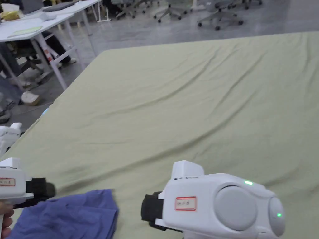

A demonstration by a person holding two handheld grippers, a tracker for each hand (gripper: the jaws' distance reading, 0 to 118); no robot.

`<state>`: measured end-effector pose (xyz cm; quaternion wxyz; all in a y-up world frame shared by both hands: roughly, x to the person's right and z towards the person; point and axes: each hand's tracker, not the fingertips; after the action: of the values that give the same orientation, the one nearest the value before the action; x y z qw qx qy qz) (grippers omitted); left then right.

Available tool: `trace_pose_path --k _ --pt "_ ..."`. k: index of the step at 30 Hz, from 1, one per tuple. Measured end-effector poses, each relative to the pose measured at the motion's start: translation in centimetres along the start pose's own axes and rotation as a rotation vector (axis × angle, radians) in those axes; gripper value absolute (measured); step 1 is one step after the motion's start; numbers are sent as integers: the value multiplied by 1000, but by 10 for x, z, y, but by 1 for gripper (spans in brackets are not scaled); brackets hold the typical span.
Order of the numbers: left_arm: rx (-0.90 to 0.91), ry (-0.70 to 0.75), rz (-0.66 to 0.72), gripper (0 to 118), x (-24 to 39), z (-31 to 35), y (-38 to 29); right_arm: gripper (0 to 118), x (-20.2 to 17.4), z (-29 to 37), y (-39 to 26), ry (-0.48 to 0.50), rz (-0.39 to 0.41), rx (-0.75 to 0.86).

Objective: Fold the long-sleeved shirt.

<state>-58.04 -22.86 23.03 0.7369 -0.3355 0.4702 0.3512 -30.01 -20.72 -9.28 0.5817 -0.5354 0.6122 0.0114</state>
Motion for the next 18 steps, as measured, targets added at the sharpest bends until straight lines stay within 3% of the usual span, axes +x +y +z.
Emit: trace_pose_path --k 2,5,7,12,14,17,18 --pt "126 22 -113 7 55 30 -3 3 25 45 12 -119 -12 91" --pt "270 -153 -197 7 155 89 -23 3 57 124 22 -316 11 288" --pt "365 -256 -202 7 209 124 -38 3 73 179 21 -398 44 423" --pt "676 -299 -339 6 292 188 -77 3 76 288 4 -707 236 712" --pt "721 -380 -292 6 316 203 -94 4 76 316 -3 -760 275 804" --pt "713 -439 -237 6 364 221 -124 6 76 349 -14 -749 301 888" --pt "761 -412 -293 6 375 228 -131 7 76 356 -18 -746 306 909"
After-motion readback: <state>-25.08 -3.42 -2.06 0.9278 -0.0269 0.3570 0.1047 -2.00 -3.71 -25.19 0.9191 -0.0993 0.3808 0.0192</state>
